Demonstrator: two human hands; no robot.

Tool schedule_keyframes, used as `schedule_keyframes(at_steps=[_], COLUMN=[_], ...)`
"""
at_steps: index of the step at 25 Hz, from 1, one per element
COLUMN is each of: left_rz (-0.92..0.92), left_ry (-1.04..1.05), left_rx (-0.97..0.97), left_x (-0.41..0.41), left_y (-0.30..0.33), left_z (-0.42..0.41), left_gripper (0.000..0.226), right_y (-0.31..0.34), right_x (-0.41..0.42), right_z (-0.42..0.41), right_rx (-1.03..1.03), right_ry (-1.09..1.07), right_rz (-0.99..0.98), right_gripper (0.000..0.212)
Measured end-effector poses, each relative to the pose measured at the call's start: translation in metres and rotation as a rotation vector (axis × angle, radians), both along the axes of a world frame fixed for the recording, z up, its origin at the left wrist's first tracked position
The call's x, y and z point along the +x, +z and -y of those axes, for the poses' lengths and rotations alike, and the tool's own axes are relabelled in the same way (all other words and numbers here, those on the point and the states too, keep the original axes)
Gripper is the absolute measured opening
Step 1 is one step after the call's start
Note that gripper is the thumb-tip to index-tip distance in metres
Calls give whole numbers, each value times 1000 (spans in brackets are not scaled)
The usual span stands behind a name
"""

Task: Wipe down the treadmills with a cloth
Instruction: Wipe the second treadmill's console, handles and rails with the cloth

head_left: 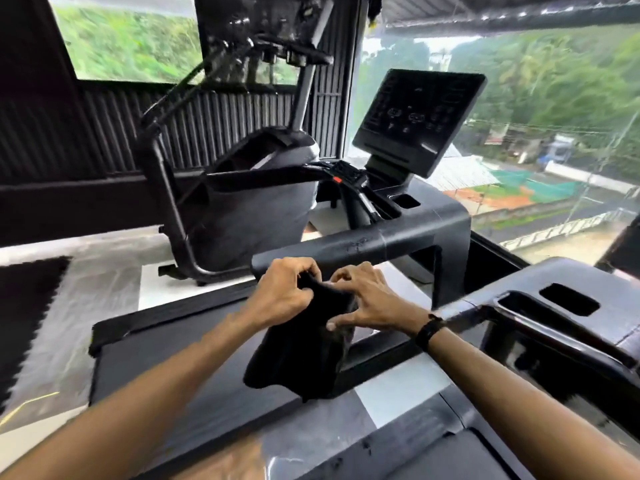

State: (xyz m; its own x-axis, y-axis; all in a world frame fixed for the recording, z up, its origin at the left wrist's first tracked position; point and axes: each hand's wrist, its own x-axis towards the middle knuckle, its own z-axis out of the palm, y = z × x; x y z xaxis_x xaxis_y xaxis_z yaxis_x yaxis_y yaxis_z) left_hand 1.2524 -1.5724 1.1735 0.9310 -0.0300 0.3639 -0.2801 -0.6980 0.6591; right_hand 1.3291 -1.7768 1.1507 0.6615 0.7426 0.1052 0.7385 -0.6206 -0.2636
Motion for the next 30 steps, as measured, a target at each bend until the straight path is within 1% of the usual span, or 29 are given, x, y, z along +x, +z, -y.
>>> schedule_keyframes(at_steps=[2, 3, 5, 7, 10, 13, 17, 19, 20, 23, 25, 28, 30], left_rz=[22, 25, 24, 7, -58, -128, -184, -204, -212, -245, -281, -355, -408], left_ry=[24, 33, 38, 64, 171, 203, 166, 121, 79, -59, -130, -244, -334], left_rx=[-15, -23, -8, 4, 64, 126, 68, 30, 51, 184, 233, 236, 221], left_x=[-12, -20, -30, -33, -33, -25, 15, 43, 59, 108, 139, 175, 194], left_y=[-4, -6, -15, -27, -46, -61, -64, -64, -61, -52, -50, -53, -55], left_z=[-45, -68, -107, -144, -181, -211, -251, -272, -281, -291, -286, -271, -260], left_gripper=[22, 22, 20, 17, 11, 11, 15, 17, 17, 17, 18, 11, 11], right_y=[-9, -15, -24, -31, -35, -37, -51, -60, -62, -55, -48, -40, -41], right_x=[-5, -7, -13, -17, -7, 14, 45, 59, 68, 91, 107, 120, 122], right_z=[-40, -62, -100, -133, -163, -191, -230, -248, -255, -260, -251, -235, -225], right_rx=[22, 71, 137, 149, 151, 175, 226, 206, 198, 158, 120, 73, 16], right_ry=[-1, 15, 26, 41, 33, 22, 35, 37, 19, -89, -193, -351, -459], right_rz=[-80, -129, -200, -211, -216, -210, -176, -174, -172, -205, -203, -177, -155], right_gripper=[72, 66, 62, 51, 44, 46, 58, 63, 64, 66, 64, 61, 61])
